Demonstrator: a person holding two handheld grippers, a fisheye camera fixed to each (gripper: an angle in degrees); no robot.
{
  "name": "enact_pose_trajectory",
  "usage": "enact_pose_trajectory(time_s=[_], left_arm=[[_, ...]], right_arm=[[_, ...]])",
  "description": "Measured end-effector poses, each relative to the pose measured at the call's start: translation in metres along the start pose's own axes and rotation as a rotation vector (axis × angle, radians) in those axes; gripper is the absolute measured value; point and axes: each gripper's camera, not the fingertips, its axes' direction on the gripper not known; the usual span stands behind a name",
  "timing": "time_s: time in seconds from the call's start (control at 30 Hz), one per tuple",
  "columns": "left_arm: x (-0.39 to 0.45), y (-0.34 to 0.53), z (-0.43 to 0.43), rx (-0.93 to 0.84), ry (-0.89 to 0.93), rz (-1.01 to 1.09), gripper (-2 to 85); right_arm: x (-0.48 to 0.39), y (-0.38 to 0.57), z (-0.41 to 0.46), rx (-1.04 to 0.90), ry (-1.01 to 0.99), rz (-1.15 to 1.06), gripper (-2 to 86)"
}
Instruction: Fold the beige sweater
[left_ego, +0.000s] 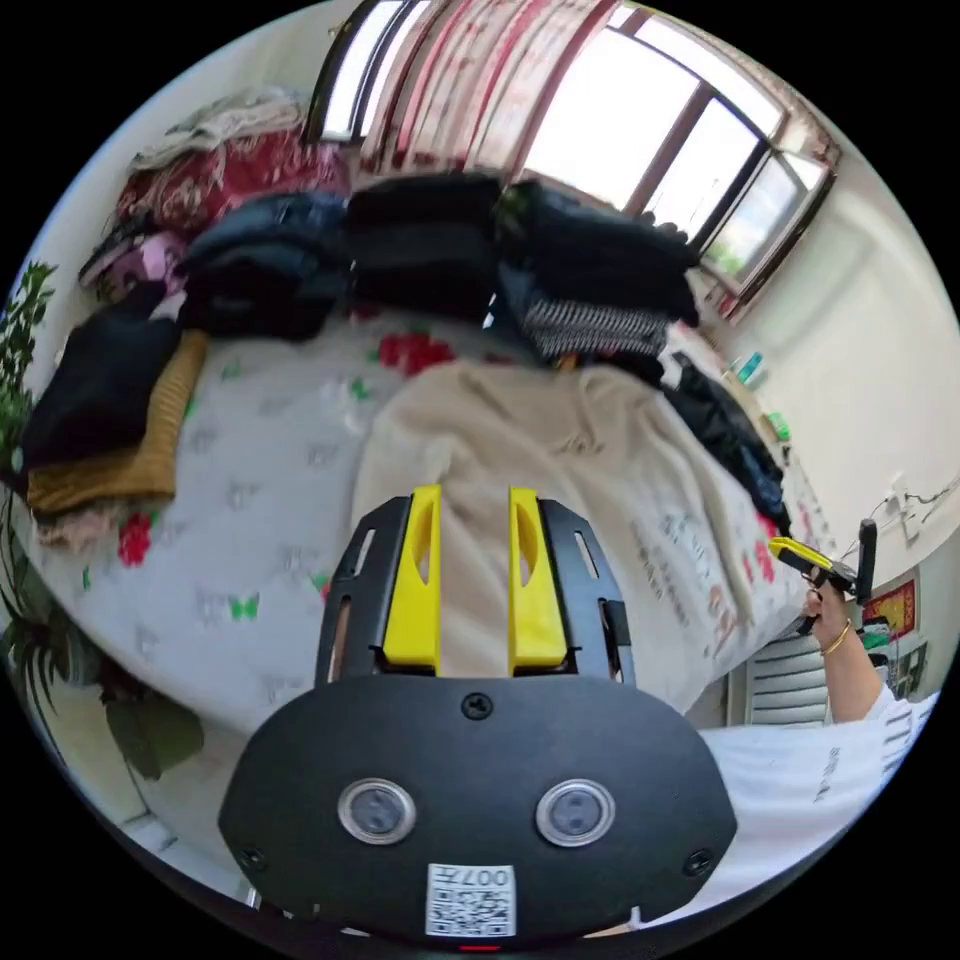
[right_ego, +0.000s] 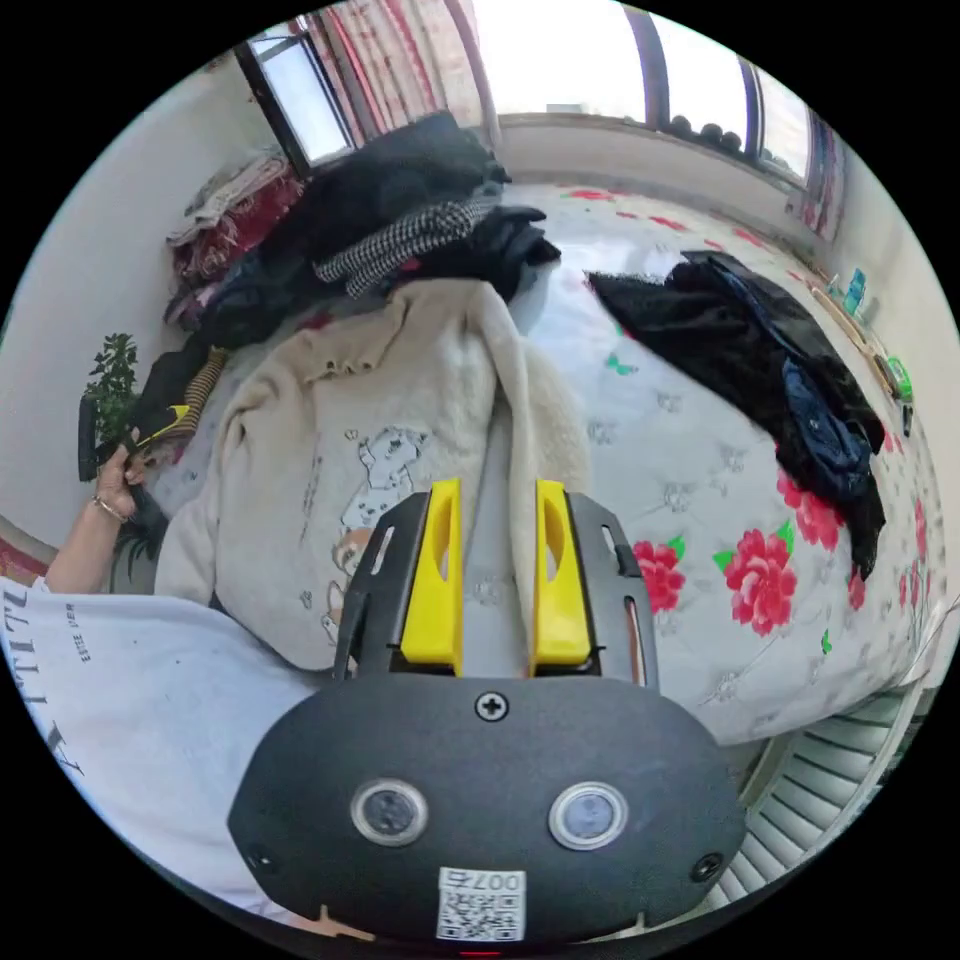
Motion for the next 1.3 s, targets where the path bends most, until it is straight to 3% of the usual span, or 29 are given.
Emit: enact_pose_trajectory(time_s=[0.17,0.33,0.4,0.47,0.53,0.63,0.7,0.77,0.87,0.93,1.0,1.13,1.3], left_arm=[[-0.006,0.059,0.066,-0.246,-0.074,-0.041,10.2],[0.002,0.042,0.115,-0.404,-0.219,0.092,2.2],[-0.010,0.022,0.118,-0.451,-0.276,0.107,0.8],[-0.033,-0.004,0.104,-0.423,-0.389,0.127,0.4],[-0.082,-0.047,0.068,-0.340,-0.536,0.032,0.8],[-0.140,-0.085,0.010,-0.193,-0.563,-0.270,1.3],[-0.146,-0.089,-0.013,-0.107,-0.582,-0.335,2.2],[-0.133,-0.082,-0.023,-0.048,-0.555,-0.301,4.2],[-0.094,-0.035,-0.013,-0.007,-0.283,-0.194,7.2],[-0.055,0.026,0.008,-0.075,-0.032,-0.139,9.4],[-0.026,0.073,0.021,-0.153,0.055,-0.117,10.1],[0.013,0.144,0.021,-0.261,0.129,-0.145,11.5],[0.032,0.156,0.042,-0.362,0.118,-0.069,14.0]], right_arm=[[0.046,0.036,0.085,-0.182,0.171,0.039,7.9],[0.093,0.008,0.149,-0.401,0.218,0.021,4.3],[0.115,-0.009,0.141,-0.406,0.221,-0.010,3.2],[0.150,-0.029,0.107,-0.324,0.288,0.016,2.7],[0.222,-0.053,0.023,-0.093,0.406,0.222,2.9],[0.298,-0.050,-0.074,0.205,0.355,0.504,3.9],[0.316,-0.045,-0.092,0.234,0.352,0.541,4.7],[0.313,-0.033,-0.084,0.219,0.333,0.490,5.5],[0.284,0.012,-0.030,0.147,0.094,0.326,7.3],[0.256,0.066,0.030,0.031,-0.160,0.256,8.6],[0.234,0.106,0.064,-0.039,-0.274,0.228,9.2],[0.210,0.168,0.088,-0.022,-0.364,0.241,9.0],[0.197,0.167,0.110,-0.091,-0.449,0.211,4.5]])
